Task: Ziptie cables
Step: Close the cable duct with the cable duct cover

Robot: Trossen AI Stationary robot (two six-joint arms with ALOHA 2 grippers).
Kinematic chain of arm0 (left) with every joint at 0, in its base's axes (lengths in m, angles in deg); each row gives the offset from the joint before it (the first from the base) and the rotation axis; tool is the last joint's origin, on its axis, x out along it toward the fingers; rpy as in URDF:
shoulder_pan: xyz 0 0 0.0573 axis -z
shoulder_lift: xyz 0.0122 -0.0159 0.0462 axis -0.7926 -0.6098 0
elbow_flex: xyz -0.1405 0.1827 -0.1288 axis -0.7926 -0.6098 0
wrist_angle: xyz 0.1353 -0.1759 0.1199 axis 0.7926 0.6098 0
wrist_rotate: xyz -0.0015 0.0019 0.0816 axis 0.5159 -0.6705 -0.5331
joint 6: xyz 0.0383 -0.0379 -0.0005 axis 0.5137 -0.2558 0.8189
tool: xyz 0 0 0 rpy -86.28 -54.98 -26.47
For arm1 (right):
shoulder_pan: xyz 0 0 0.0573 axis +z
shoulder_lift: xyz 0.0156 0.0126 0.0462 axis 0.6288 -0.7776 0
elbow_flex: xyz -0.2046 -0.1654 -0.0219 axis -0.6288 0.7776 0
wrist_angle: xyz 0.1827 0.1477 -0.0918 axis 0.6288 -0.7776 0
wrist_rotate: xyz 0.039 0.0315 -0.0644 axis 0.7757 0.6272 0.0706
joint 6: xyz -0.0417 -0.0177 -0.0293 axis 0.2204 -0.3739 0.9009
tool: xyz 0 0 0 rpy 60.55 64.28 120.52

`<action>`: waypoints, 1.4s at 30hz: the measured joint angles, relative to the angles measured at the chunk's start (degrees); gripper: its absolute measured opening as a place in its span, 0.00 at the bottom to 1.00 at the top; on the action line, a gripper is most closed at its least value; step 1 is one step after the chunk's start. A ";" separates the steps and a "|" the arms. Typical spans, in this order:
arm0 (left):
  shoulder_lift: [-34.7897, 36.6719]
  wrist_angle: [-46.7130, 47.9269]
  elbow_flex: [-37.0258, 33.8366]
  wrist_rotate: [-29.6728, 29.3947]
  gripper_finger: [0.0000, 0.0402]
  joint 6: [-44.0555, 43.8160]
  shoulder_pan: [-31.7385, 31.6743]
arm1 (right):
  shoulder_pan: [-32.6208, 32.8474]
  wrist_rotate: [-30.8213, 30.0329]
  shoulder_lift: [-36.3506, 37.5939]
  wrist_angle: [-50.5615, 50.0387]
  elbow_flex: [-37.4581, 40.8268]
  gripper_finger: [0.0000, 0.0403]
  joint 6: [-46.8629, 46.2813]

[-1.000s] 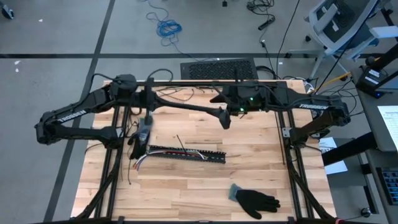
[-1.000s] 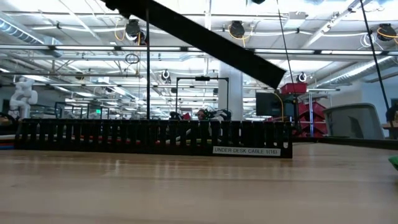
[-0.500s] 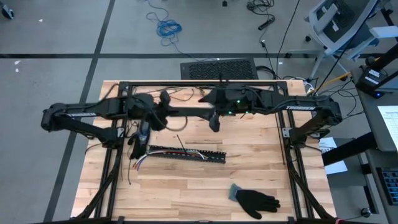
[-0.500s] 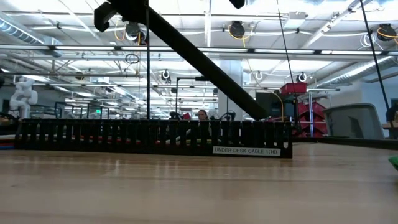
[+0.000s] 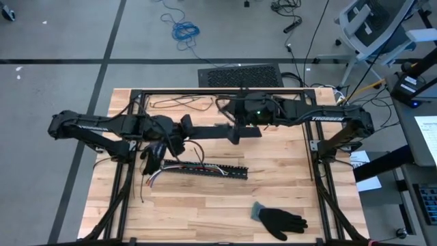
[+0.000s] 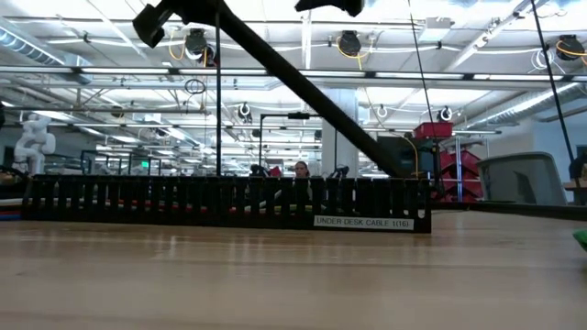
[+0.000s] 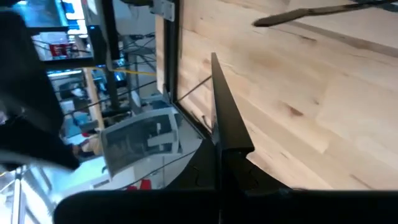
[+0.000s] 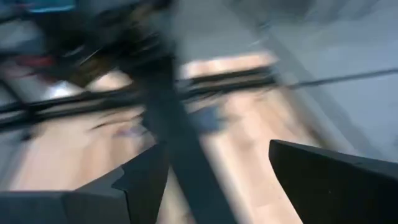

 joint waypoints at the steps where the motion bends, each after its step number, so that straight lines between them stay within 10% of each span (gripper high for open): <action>1: -0.23 -0.24 0.06 0.19 0.00 0.00 0.00 | -0.01 4.08 -0.23 -0.32 0.00 0.66 -1.39; 8: -1.36 -1.14 0.04 1.93 0.00 -0.33 0.15 | -0.08 21.50 -4.84 -4.28 0.11 0.66 -4.90; 42: -2.56 -3.64 0.02 5.63 0.00 -4.54 2.01 | -2.31 21.03 -9.60 -1.49 0.04 0.91 4.68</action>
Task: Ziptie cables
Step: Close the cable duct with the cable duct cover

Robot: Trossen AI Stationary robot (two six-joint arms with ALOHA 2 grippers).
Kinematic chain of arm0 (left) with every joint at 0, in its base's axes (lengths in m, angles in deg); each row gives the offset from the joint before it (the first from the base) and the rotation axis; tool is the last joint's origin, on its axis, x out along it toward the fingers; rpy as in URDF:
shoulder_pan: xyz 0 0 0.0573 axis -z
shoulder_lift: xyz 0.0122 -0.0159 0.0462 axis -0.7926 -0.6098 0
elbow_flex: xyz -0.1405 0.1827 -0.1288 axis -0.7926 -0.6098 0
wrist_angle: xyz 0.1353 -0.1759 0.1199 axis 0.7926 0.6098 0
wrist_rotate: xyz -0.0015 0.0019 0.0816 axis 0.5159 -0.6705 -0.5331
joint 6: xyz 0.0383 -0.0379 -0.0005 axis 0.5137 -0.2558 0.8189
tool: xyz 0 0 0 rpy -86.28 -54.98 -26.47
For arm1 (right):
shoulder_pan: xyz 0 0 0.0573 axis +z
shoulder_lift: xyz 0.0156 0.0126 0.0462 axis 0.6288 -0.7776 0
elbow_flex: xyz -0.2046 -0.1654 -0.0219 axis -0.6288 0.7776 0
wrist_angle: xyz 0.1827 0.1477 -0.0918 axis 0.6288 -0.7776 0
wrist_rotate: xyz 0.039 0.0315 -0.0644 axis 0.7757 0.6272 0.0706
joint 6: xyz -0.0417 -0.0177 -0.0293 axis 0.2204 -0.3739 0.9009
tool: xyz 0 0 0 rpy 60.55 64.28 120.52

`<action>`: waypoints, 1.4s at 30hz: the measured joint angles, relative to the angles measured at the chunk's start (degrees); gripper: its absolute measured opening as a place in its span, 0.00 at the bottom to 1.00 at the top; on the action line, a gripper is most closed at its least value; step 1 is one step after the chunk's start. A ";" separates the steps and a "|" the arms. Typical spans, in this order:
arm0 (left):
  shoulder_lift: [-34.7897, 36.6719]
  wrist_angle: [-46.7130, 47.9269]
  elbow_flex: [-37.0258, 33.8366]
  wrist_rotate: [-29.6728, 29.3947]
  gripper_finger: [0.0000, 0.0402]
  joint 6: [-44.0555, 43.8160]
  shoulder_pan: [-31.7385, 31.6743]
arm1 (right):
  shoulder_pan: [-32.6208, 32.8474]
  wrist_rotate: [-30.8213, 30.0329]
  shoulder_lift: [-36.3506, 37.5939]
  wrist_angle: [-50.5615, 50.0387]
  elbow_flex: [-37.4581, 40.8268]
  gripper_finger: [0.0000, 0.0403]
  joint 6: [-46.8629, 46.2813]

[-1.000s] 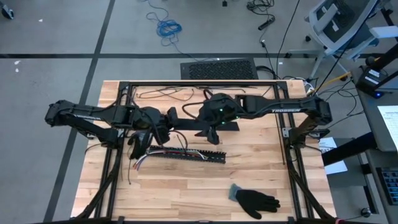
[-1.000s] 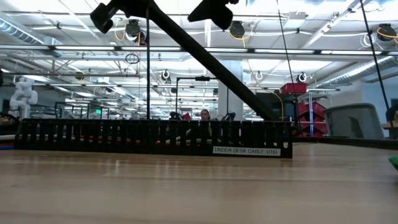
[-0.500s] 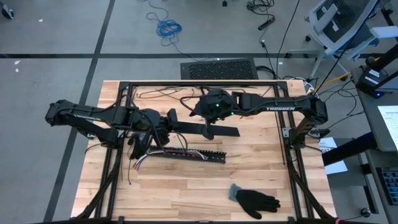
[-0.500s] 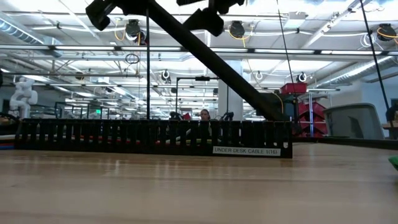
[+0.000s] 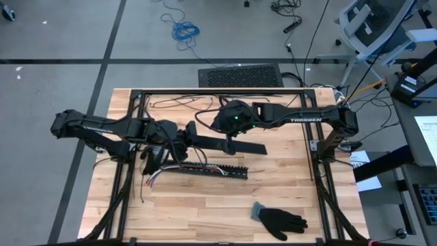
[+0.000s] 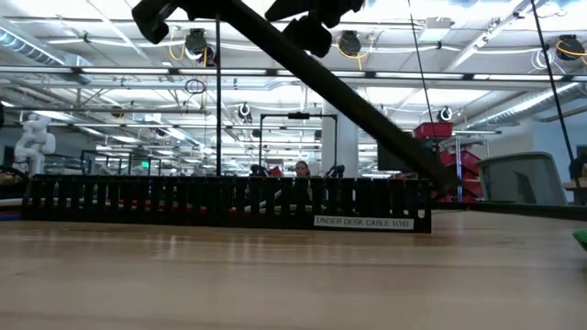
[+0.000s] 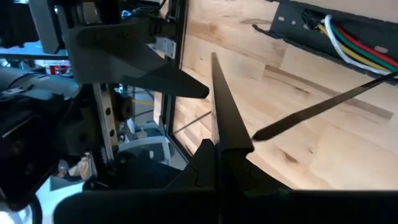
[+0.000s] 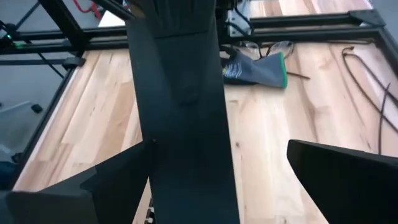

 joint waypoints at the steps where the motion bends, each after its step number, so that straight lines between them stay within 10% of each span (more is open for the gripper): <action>1: -0.31 -0.06 -0.02 0.04 0.00 -0.01 0.00 | 0.00 -0.01 -0.18 -0.09 0.00 0.91 0.02; 42: -2.76 -4.29 -0.04 0.86 0.00 2.50 -0.28 | 1.16 0.39 -0.48 -5.35 0.00 0.73 2.75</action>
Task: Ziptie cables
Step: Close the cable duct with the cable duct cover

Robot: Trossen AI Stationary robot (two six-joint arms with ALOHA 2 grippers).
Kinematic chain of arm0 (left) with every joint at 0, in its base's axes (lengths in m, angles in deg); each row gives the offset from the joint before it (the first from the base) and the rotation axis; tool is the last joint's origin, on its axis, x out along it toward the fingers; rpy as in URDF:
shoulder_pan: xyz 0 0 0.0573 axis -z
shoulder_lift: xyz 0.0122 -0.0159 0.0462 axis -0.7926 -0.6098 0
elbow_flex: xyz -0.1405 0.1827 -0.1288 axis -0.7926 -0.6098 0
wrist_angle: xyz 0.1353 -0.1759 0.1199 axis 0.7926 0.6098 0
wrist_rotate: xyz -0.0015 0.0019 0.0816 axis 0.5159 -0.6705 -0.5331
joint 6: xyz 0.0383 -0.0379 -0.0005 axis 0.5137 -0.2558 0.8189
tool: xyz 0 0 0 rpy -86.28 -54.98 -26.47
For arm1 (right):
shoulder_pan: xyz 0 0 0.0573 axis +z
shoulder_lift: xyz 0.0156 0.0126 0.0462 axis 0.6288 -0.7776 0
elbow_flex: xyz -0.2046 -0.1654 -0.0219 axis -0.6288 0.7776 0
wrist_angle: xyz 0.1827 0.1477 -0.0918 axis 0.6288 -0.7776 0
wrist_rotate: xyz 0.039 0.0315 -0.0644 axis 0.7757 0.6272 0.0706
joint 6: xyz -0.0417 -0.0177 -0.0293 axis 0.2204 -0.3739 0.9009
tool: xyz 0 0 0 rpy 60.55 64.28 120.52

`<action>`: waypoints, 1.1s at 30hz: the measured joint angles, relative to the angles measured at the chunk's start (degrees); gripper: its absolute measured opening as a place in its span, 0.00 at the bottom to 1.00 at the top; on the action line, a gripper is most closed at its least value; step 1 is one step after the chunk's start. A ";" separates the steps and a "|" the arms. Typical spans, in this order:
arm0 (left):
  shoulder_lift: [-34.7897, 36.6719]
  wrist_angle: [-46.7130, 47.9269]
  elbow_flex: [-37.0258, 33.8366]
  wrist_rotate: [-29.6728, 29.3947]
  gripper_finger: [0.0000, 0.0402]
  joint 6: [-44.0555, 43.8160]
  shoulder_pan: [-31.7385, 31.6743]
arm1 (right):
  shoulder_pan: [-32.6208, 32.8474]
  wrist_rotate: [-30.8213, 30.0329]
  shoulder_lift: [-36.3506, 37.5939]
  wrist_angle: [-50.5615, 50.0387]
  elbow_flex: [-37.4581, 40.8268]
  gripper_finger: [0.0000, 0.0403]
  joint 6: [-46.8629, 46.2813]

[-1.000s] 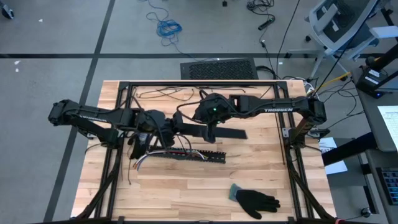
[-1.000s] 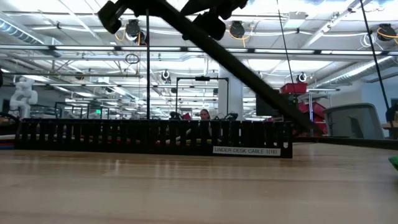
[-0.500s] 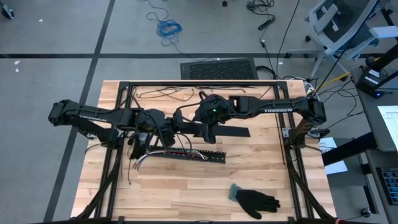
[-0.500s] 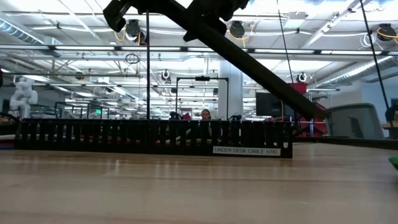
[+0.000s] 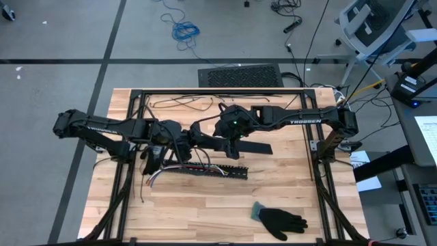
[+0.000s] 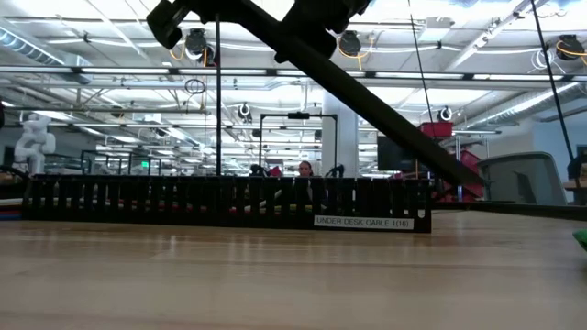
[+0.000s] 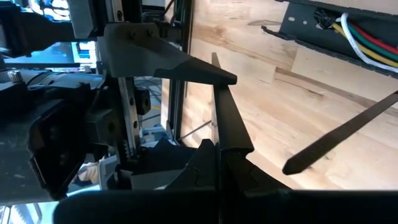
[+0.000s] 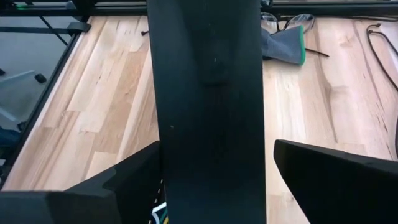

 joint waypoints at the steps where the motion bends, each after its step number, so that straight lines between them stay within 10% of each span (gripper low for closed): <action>1: 0.00 -0.02 0.00 0.07 0.00 0.00 0.00 | 0.00 0.00 0.00 -0.02 0.00 0.73 -0.02; 33: 0.00 -1.24 -0.02 1.04 0.00 0.48 0.00 | 0.00 2.58 0.02 -0.39 0.00 0.57 -1.03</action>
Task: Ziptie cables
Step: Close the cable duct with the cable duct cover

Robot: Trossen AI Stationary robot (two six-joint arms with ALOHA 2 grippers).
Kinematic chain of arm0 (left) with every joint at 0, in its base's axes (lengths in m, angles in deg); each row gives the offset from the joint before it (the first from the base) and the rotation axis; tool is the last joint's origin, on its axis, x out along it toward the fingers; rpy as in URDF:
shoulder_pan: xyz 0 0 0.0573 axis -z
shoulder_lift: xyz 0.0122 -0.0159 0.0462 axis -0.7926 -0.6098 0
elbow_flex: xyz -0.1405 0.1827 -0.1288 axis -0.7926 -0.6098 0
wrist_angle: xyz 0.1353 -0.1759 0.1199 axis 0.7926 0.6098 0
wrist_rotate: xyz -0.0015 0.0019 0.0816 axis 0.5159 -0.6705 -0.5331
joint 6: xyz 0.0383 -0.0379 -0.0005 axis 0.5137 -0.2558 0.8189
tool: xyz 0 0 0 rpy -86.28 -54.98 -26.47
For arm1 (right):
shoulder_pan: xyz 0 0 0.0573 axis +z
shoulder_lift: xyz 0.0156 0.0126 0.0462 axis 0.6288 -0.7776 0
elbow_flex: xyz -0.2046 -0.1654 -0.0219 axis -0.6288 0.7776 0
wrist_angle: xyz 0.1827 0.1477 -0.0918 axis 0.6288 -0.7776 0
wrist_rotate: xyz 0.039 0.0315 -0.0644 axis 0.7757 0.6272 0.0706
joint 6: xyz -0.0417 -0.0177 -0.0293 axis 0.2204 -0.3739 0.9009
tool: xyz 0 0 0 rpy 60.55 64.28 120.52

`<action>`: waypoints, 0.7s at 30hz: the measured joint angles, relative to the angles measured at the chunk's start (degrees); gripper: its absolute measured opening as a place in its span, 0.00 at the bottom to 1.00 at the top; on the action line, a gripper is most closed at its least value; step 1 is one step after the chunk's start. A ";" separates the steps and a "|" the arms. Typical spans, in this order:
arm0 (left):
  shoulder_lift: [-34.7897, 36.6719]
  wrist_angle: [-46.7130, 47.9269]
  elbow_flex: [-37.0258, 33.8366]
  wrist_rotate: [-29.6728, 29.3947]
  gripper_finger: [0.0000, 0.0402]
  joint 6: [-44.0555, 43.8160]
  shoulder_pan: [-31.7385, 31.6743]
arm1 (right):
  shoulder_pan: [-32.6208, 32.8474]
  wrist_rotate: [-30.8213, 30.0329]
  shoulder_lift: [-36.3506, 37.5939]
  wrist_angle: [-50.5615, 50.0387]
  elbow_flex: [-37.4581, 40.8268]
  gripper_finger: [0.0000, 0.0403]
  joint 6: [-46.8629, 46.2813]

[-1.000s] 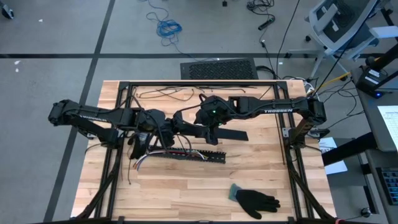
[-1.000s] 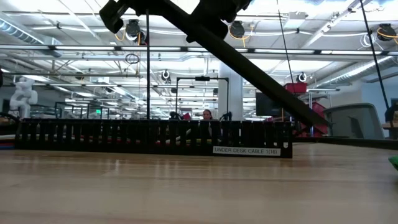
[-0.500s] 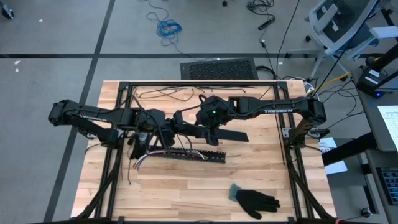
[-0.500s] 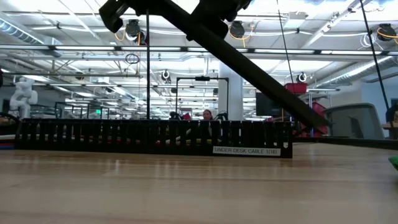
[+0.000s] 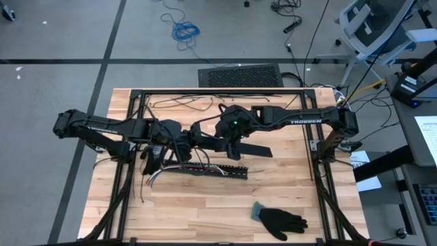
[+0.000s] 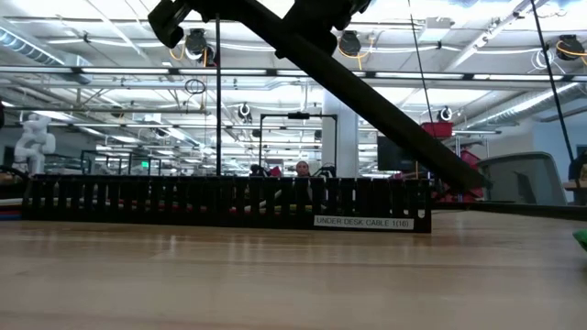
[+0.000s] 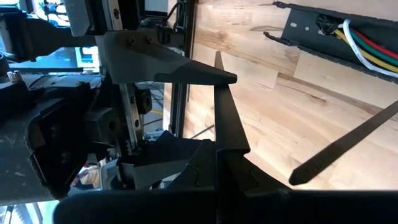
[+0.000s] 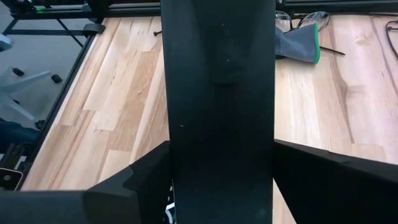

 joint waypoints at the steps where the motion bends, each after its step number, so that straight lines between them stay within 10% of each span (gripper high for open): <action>1: 0.00 -0.10 -0.02 -0.08 0.00 0.04 0.00 | 0.00 0.00 0.00 -0.02 0.00 0.57 0.02; 21: 0.00 -0.63 -0.02 -0.78 0.03 -0.06 0.00 | 0.00 0.03 0.00 0.06 0.00 0.55 0.83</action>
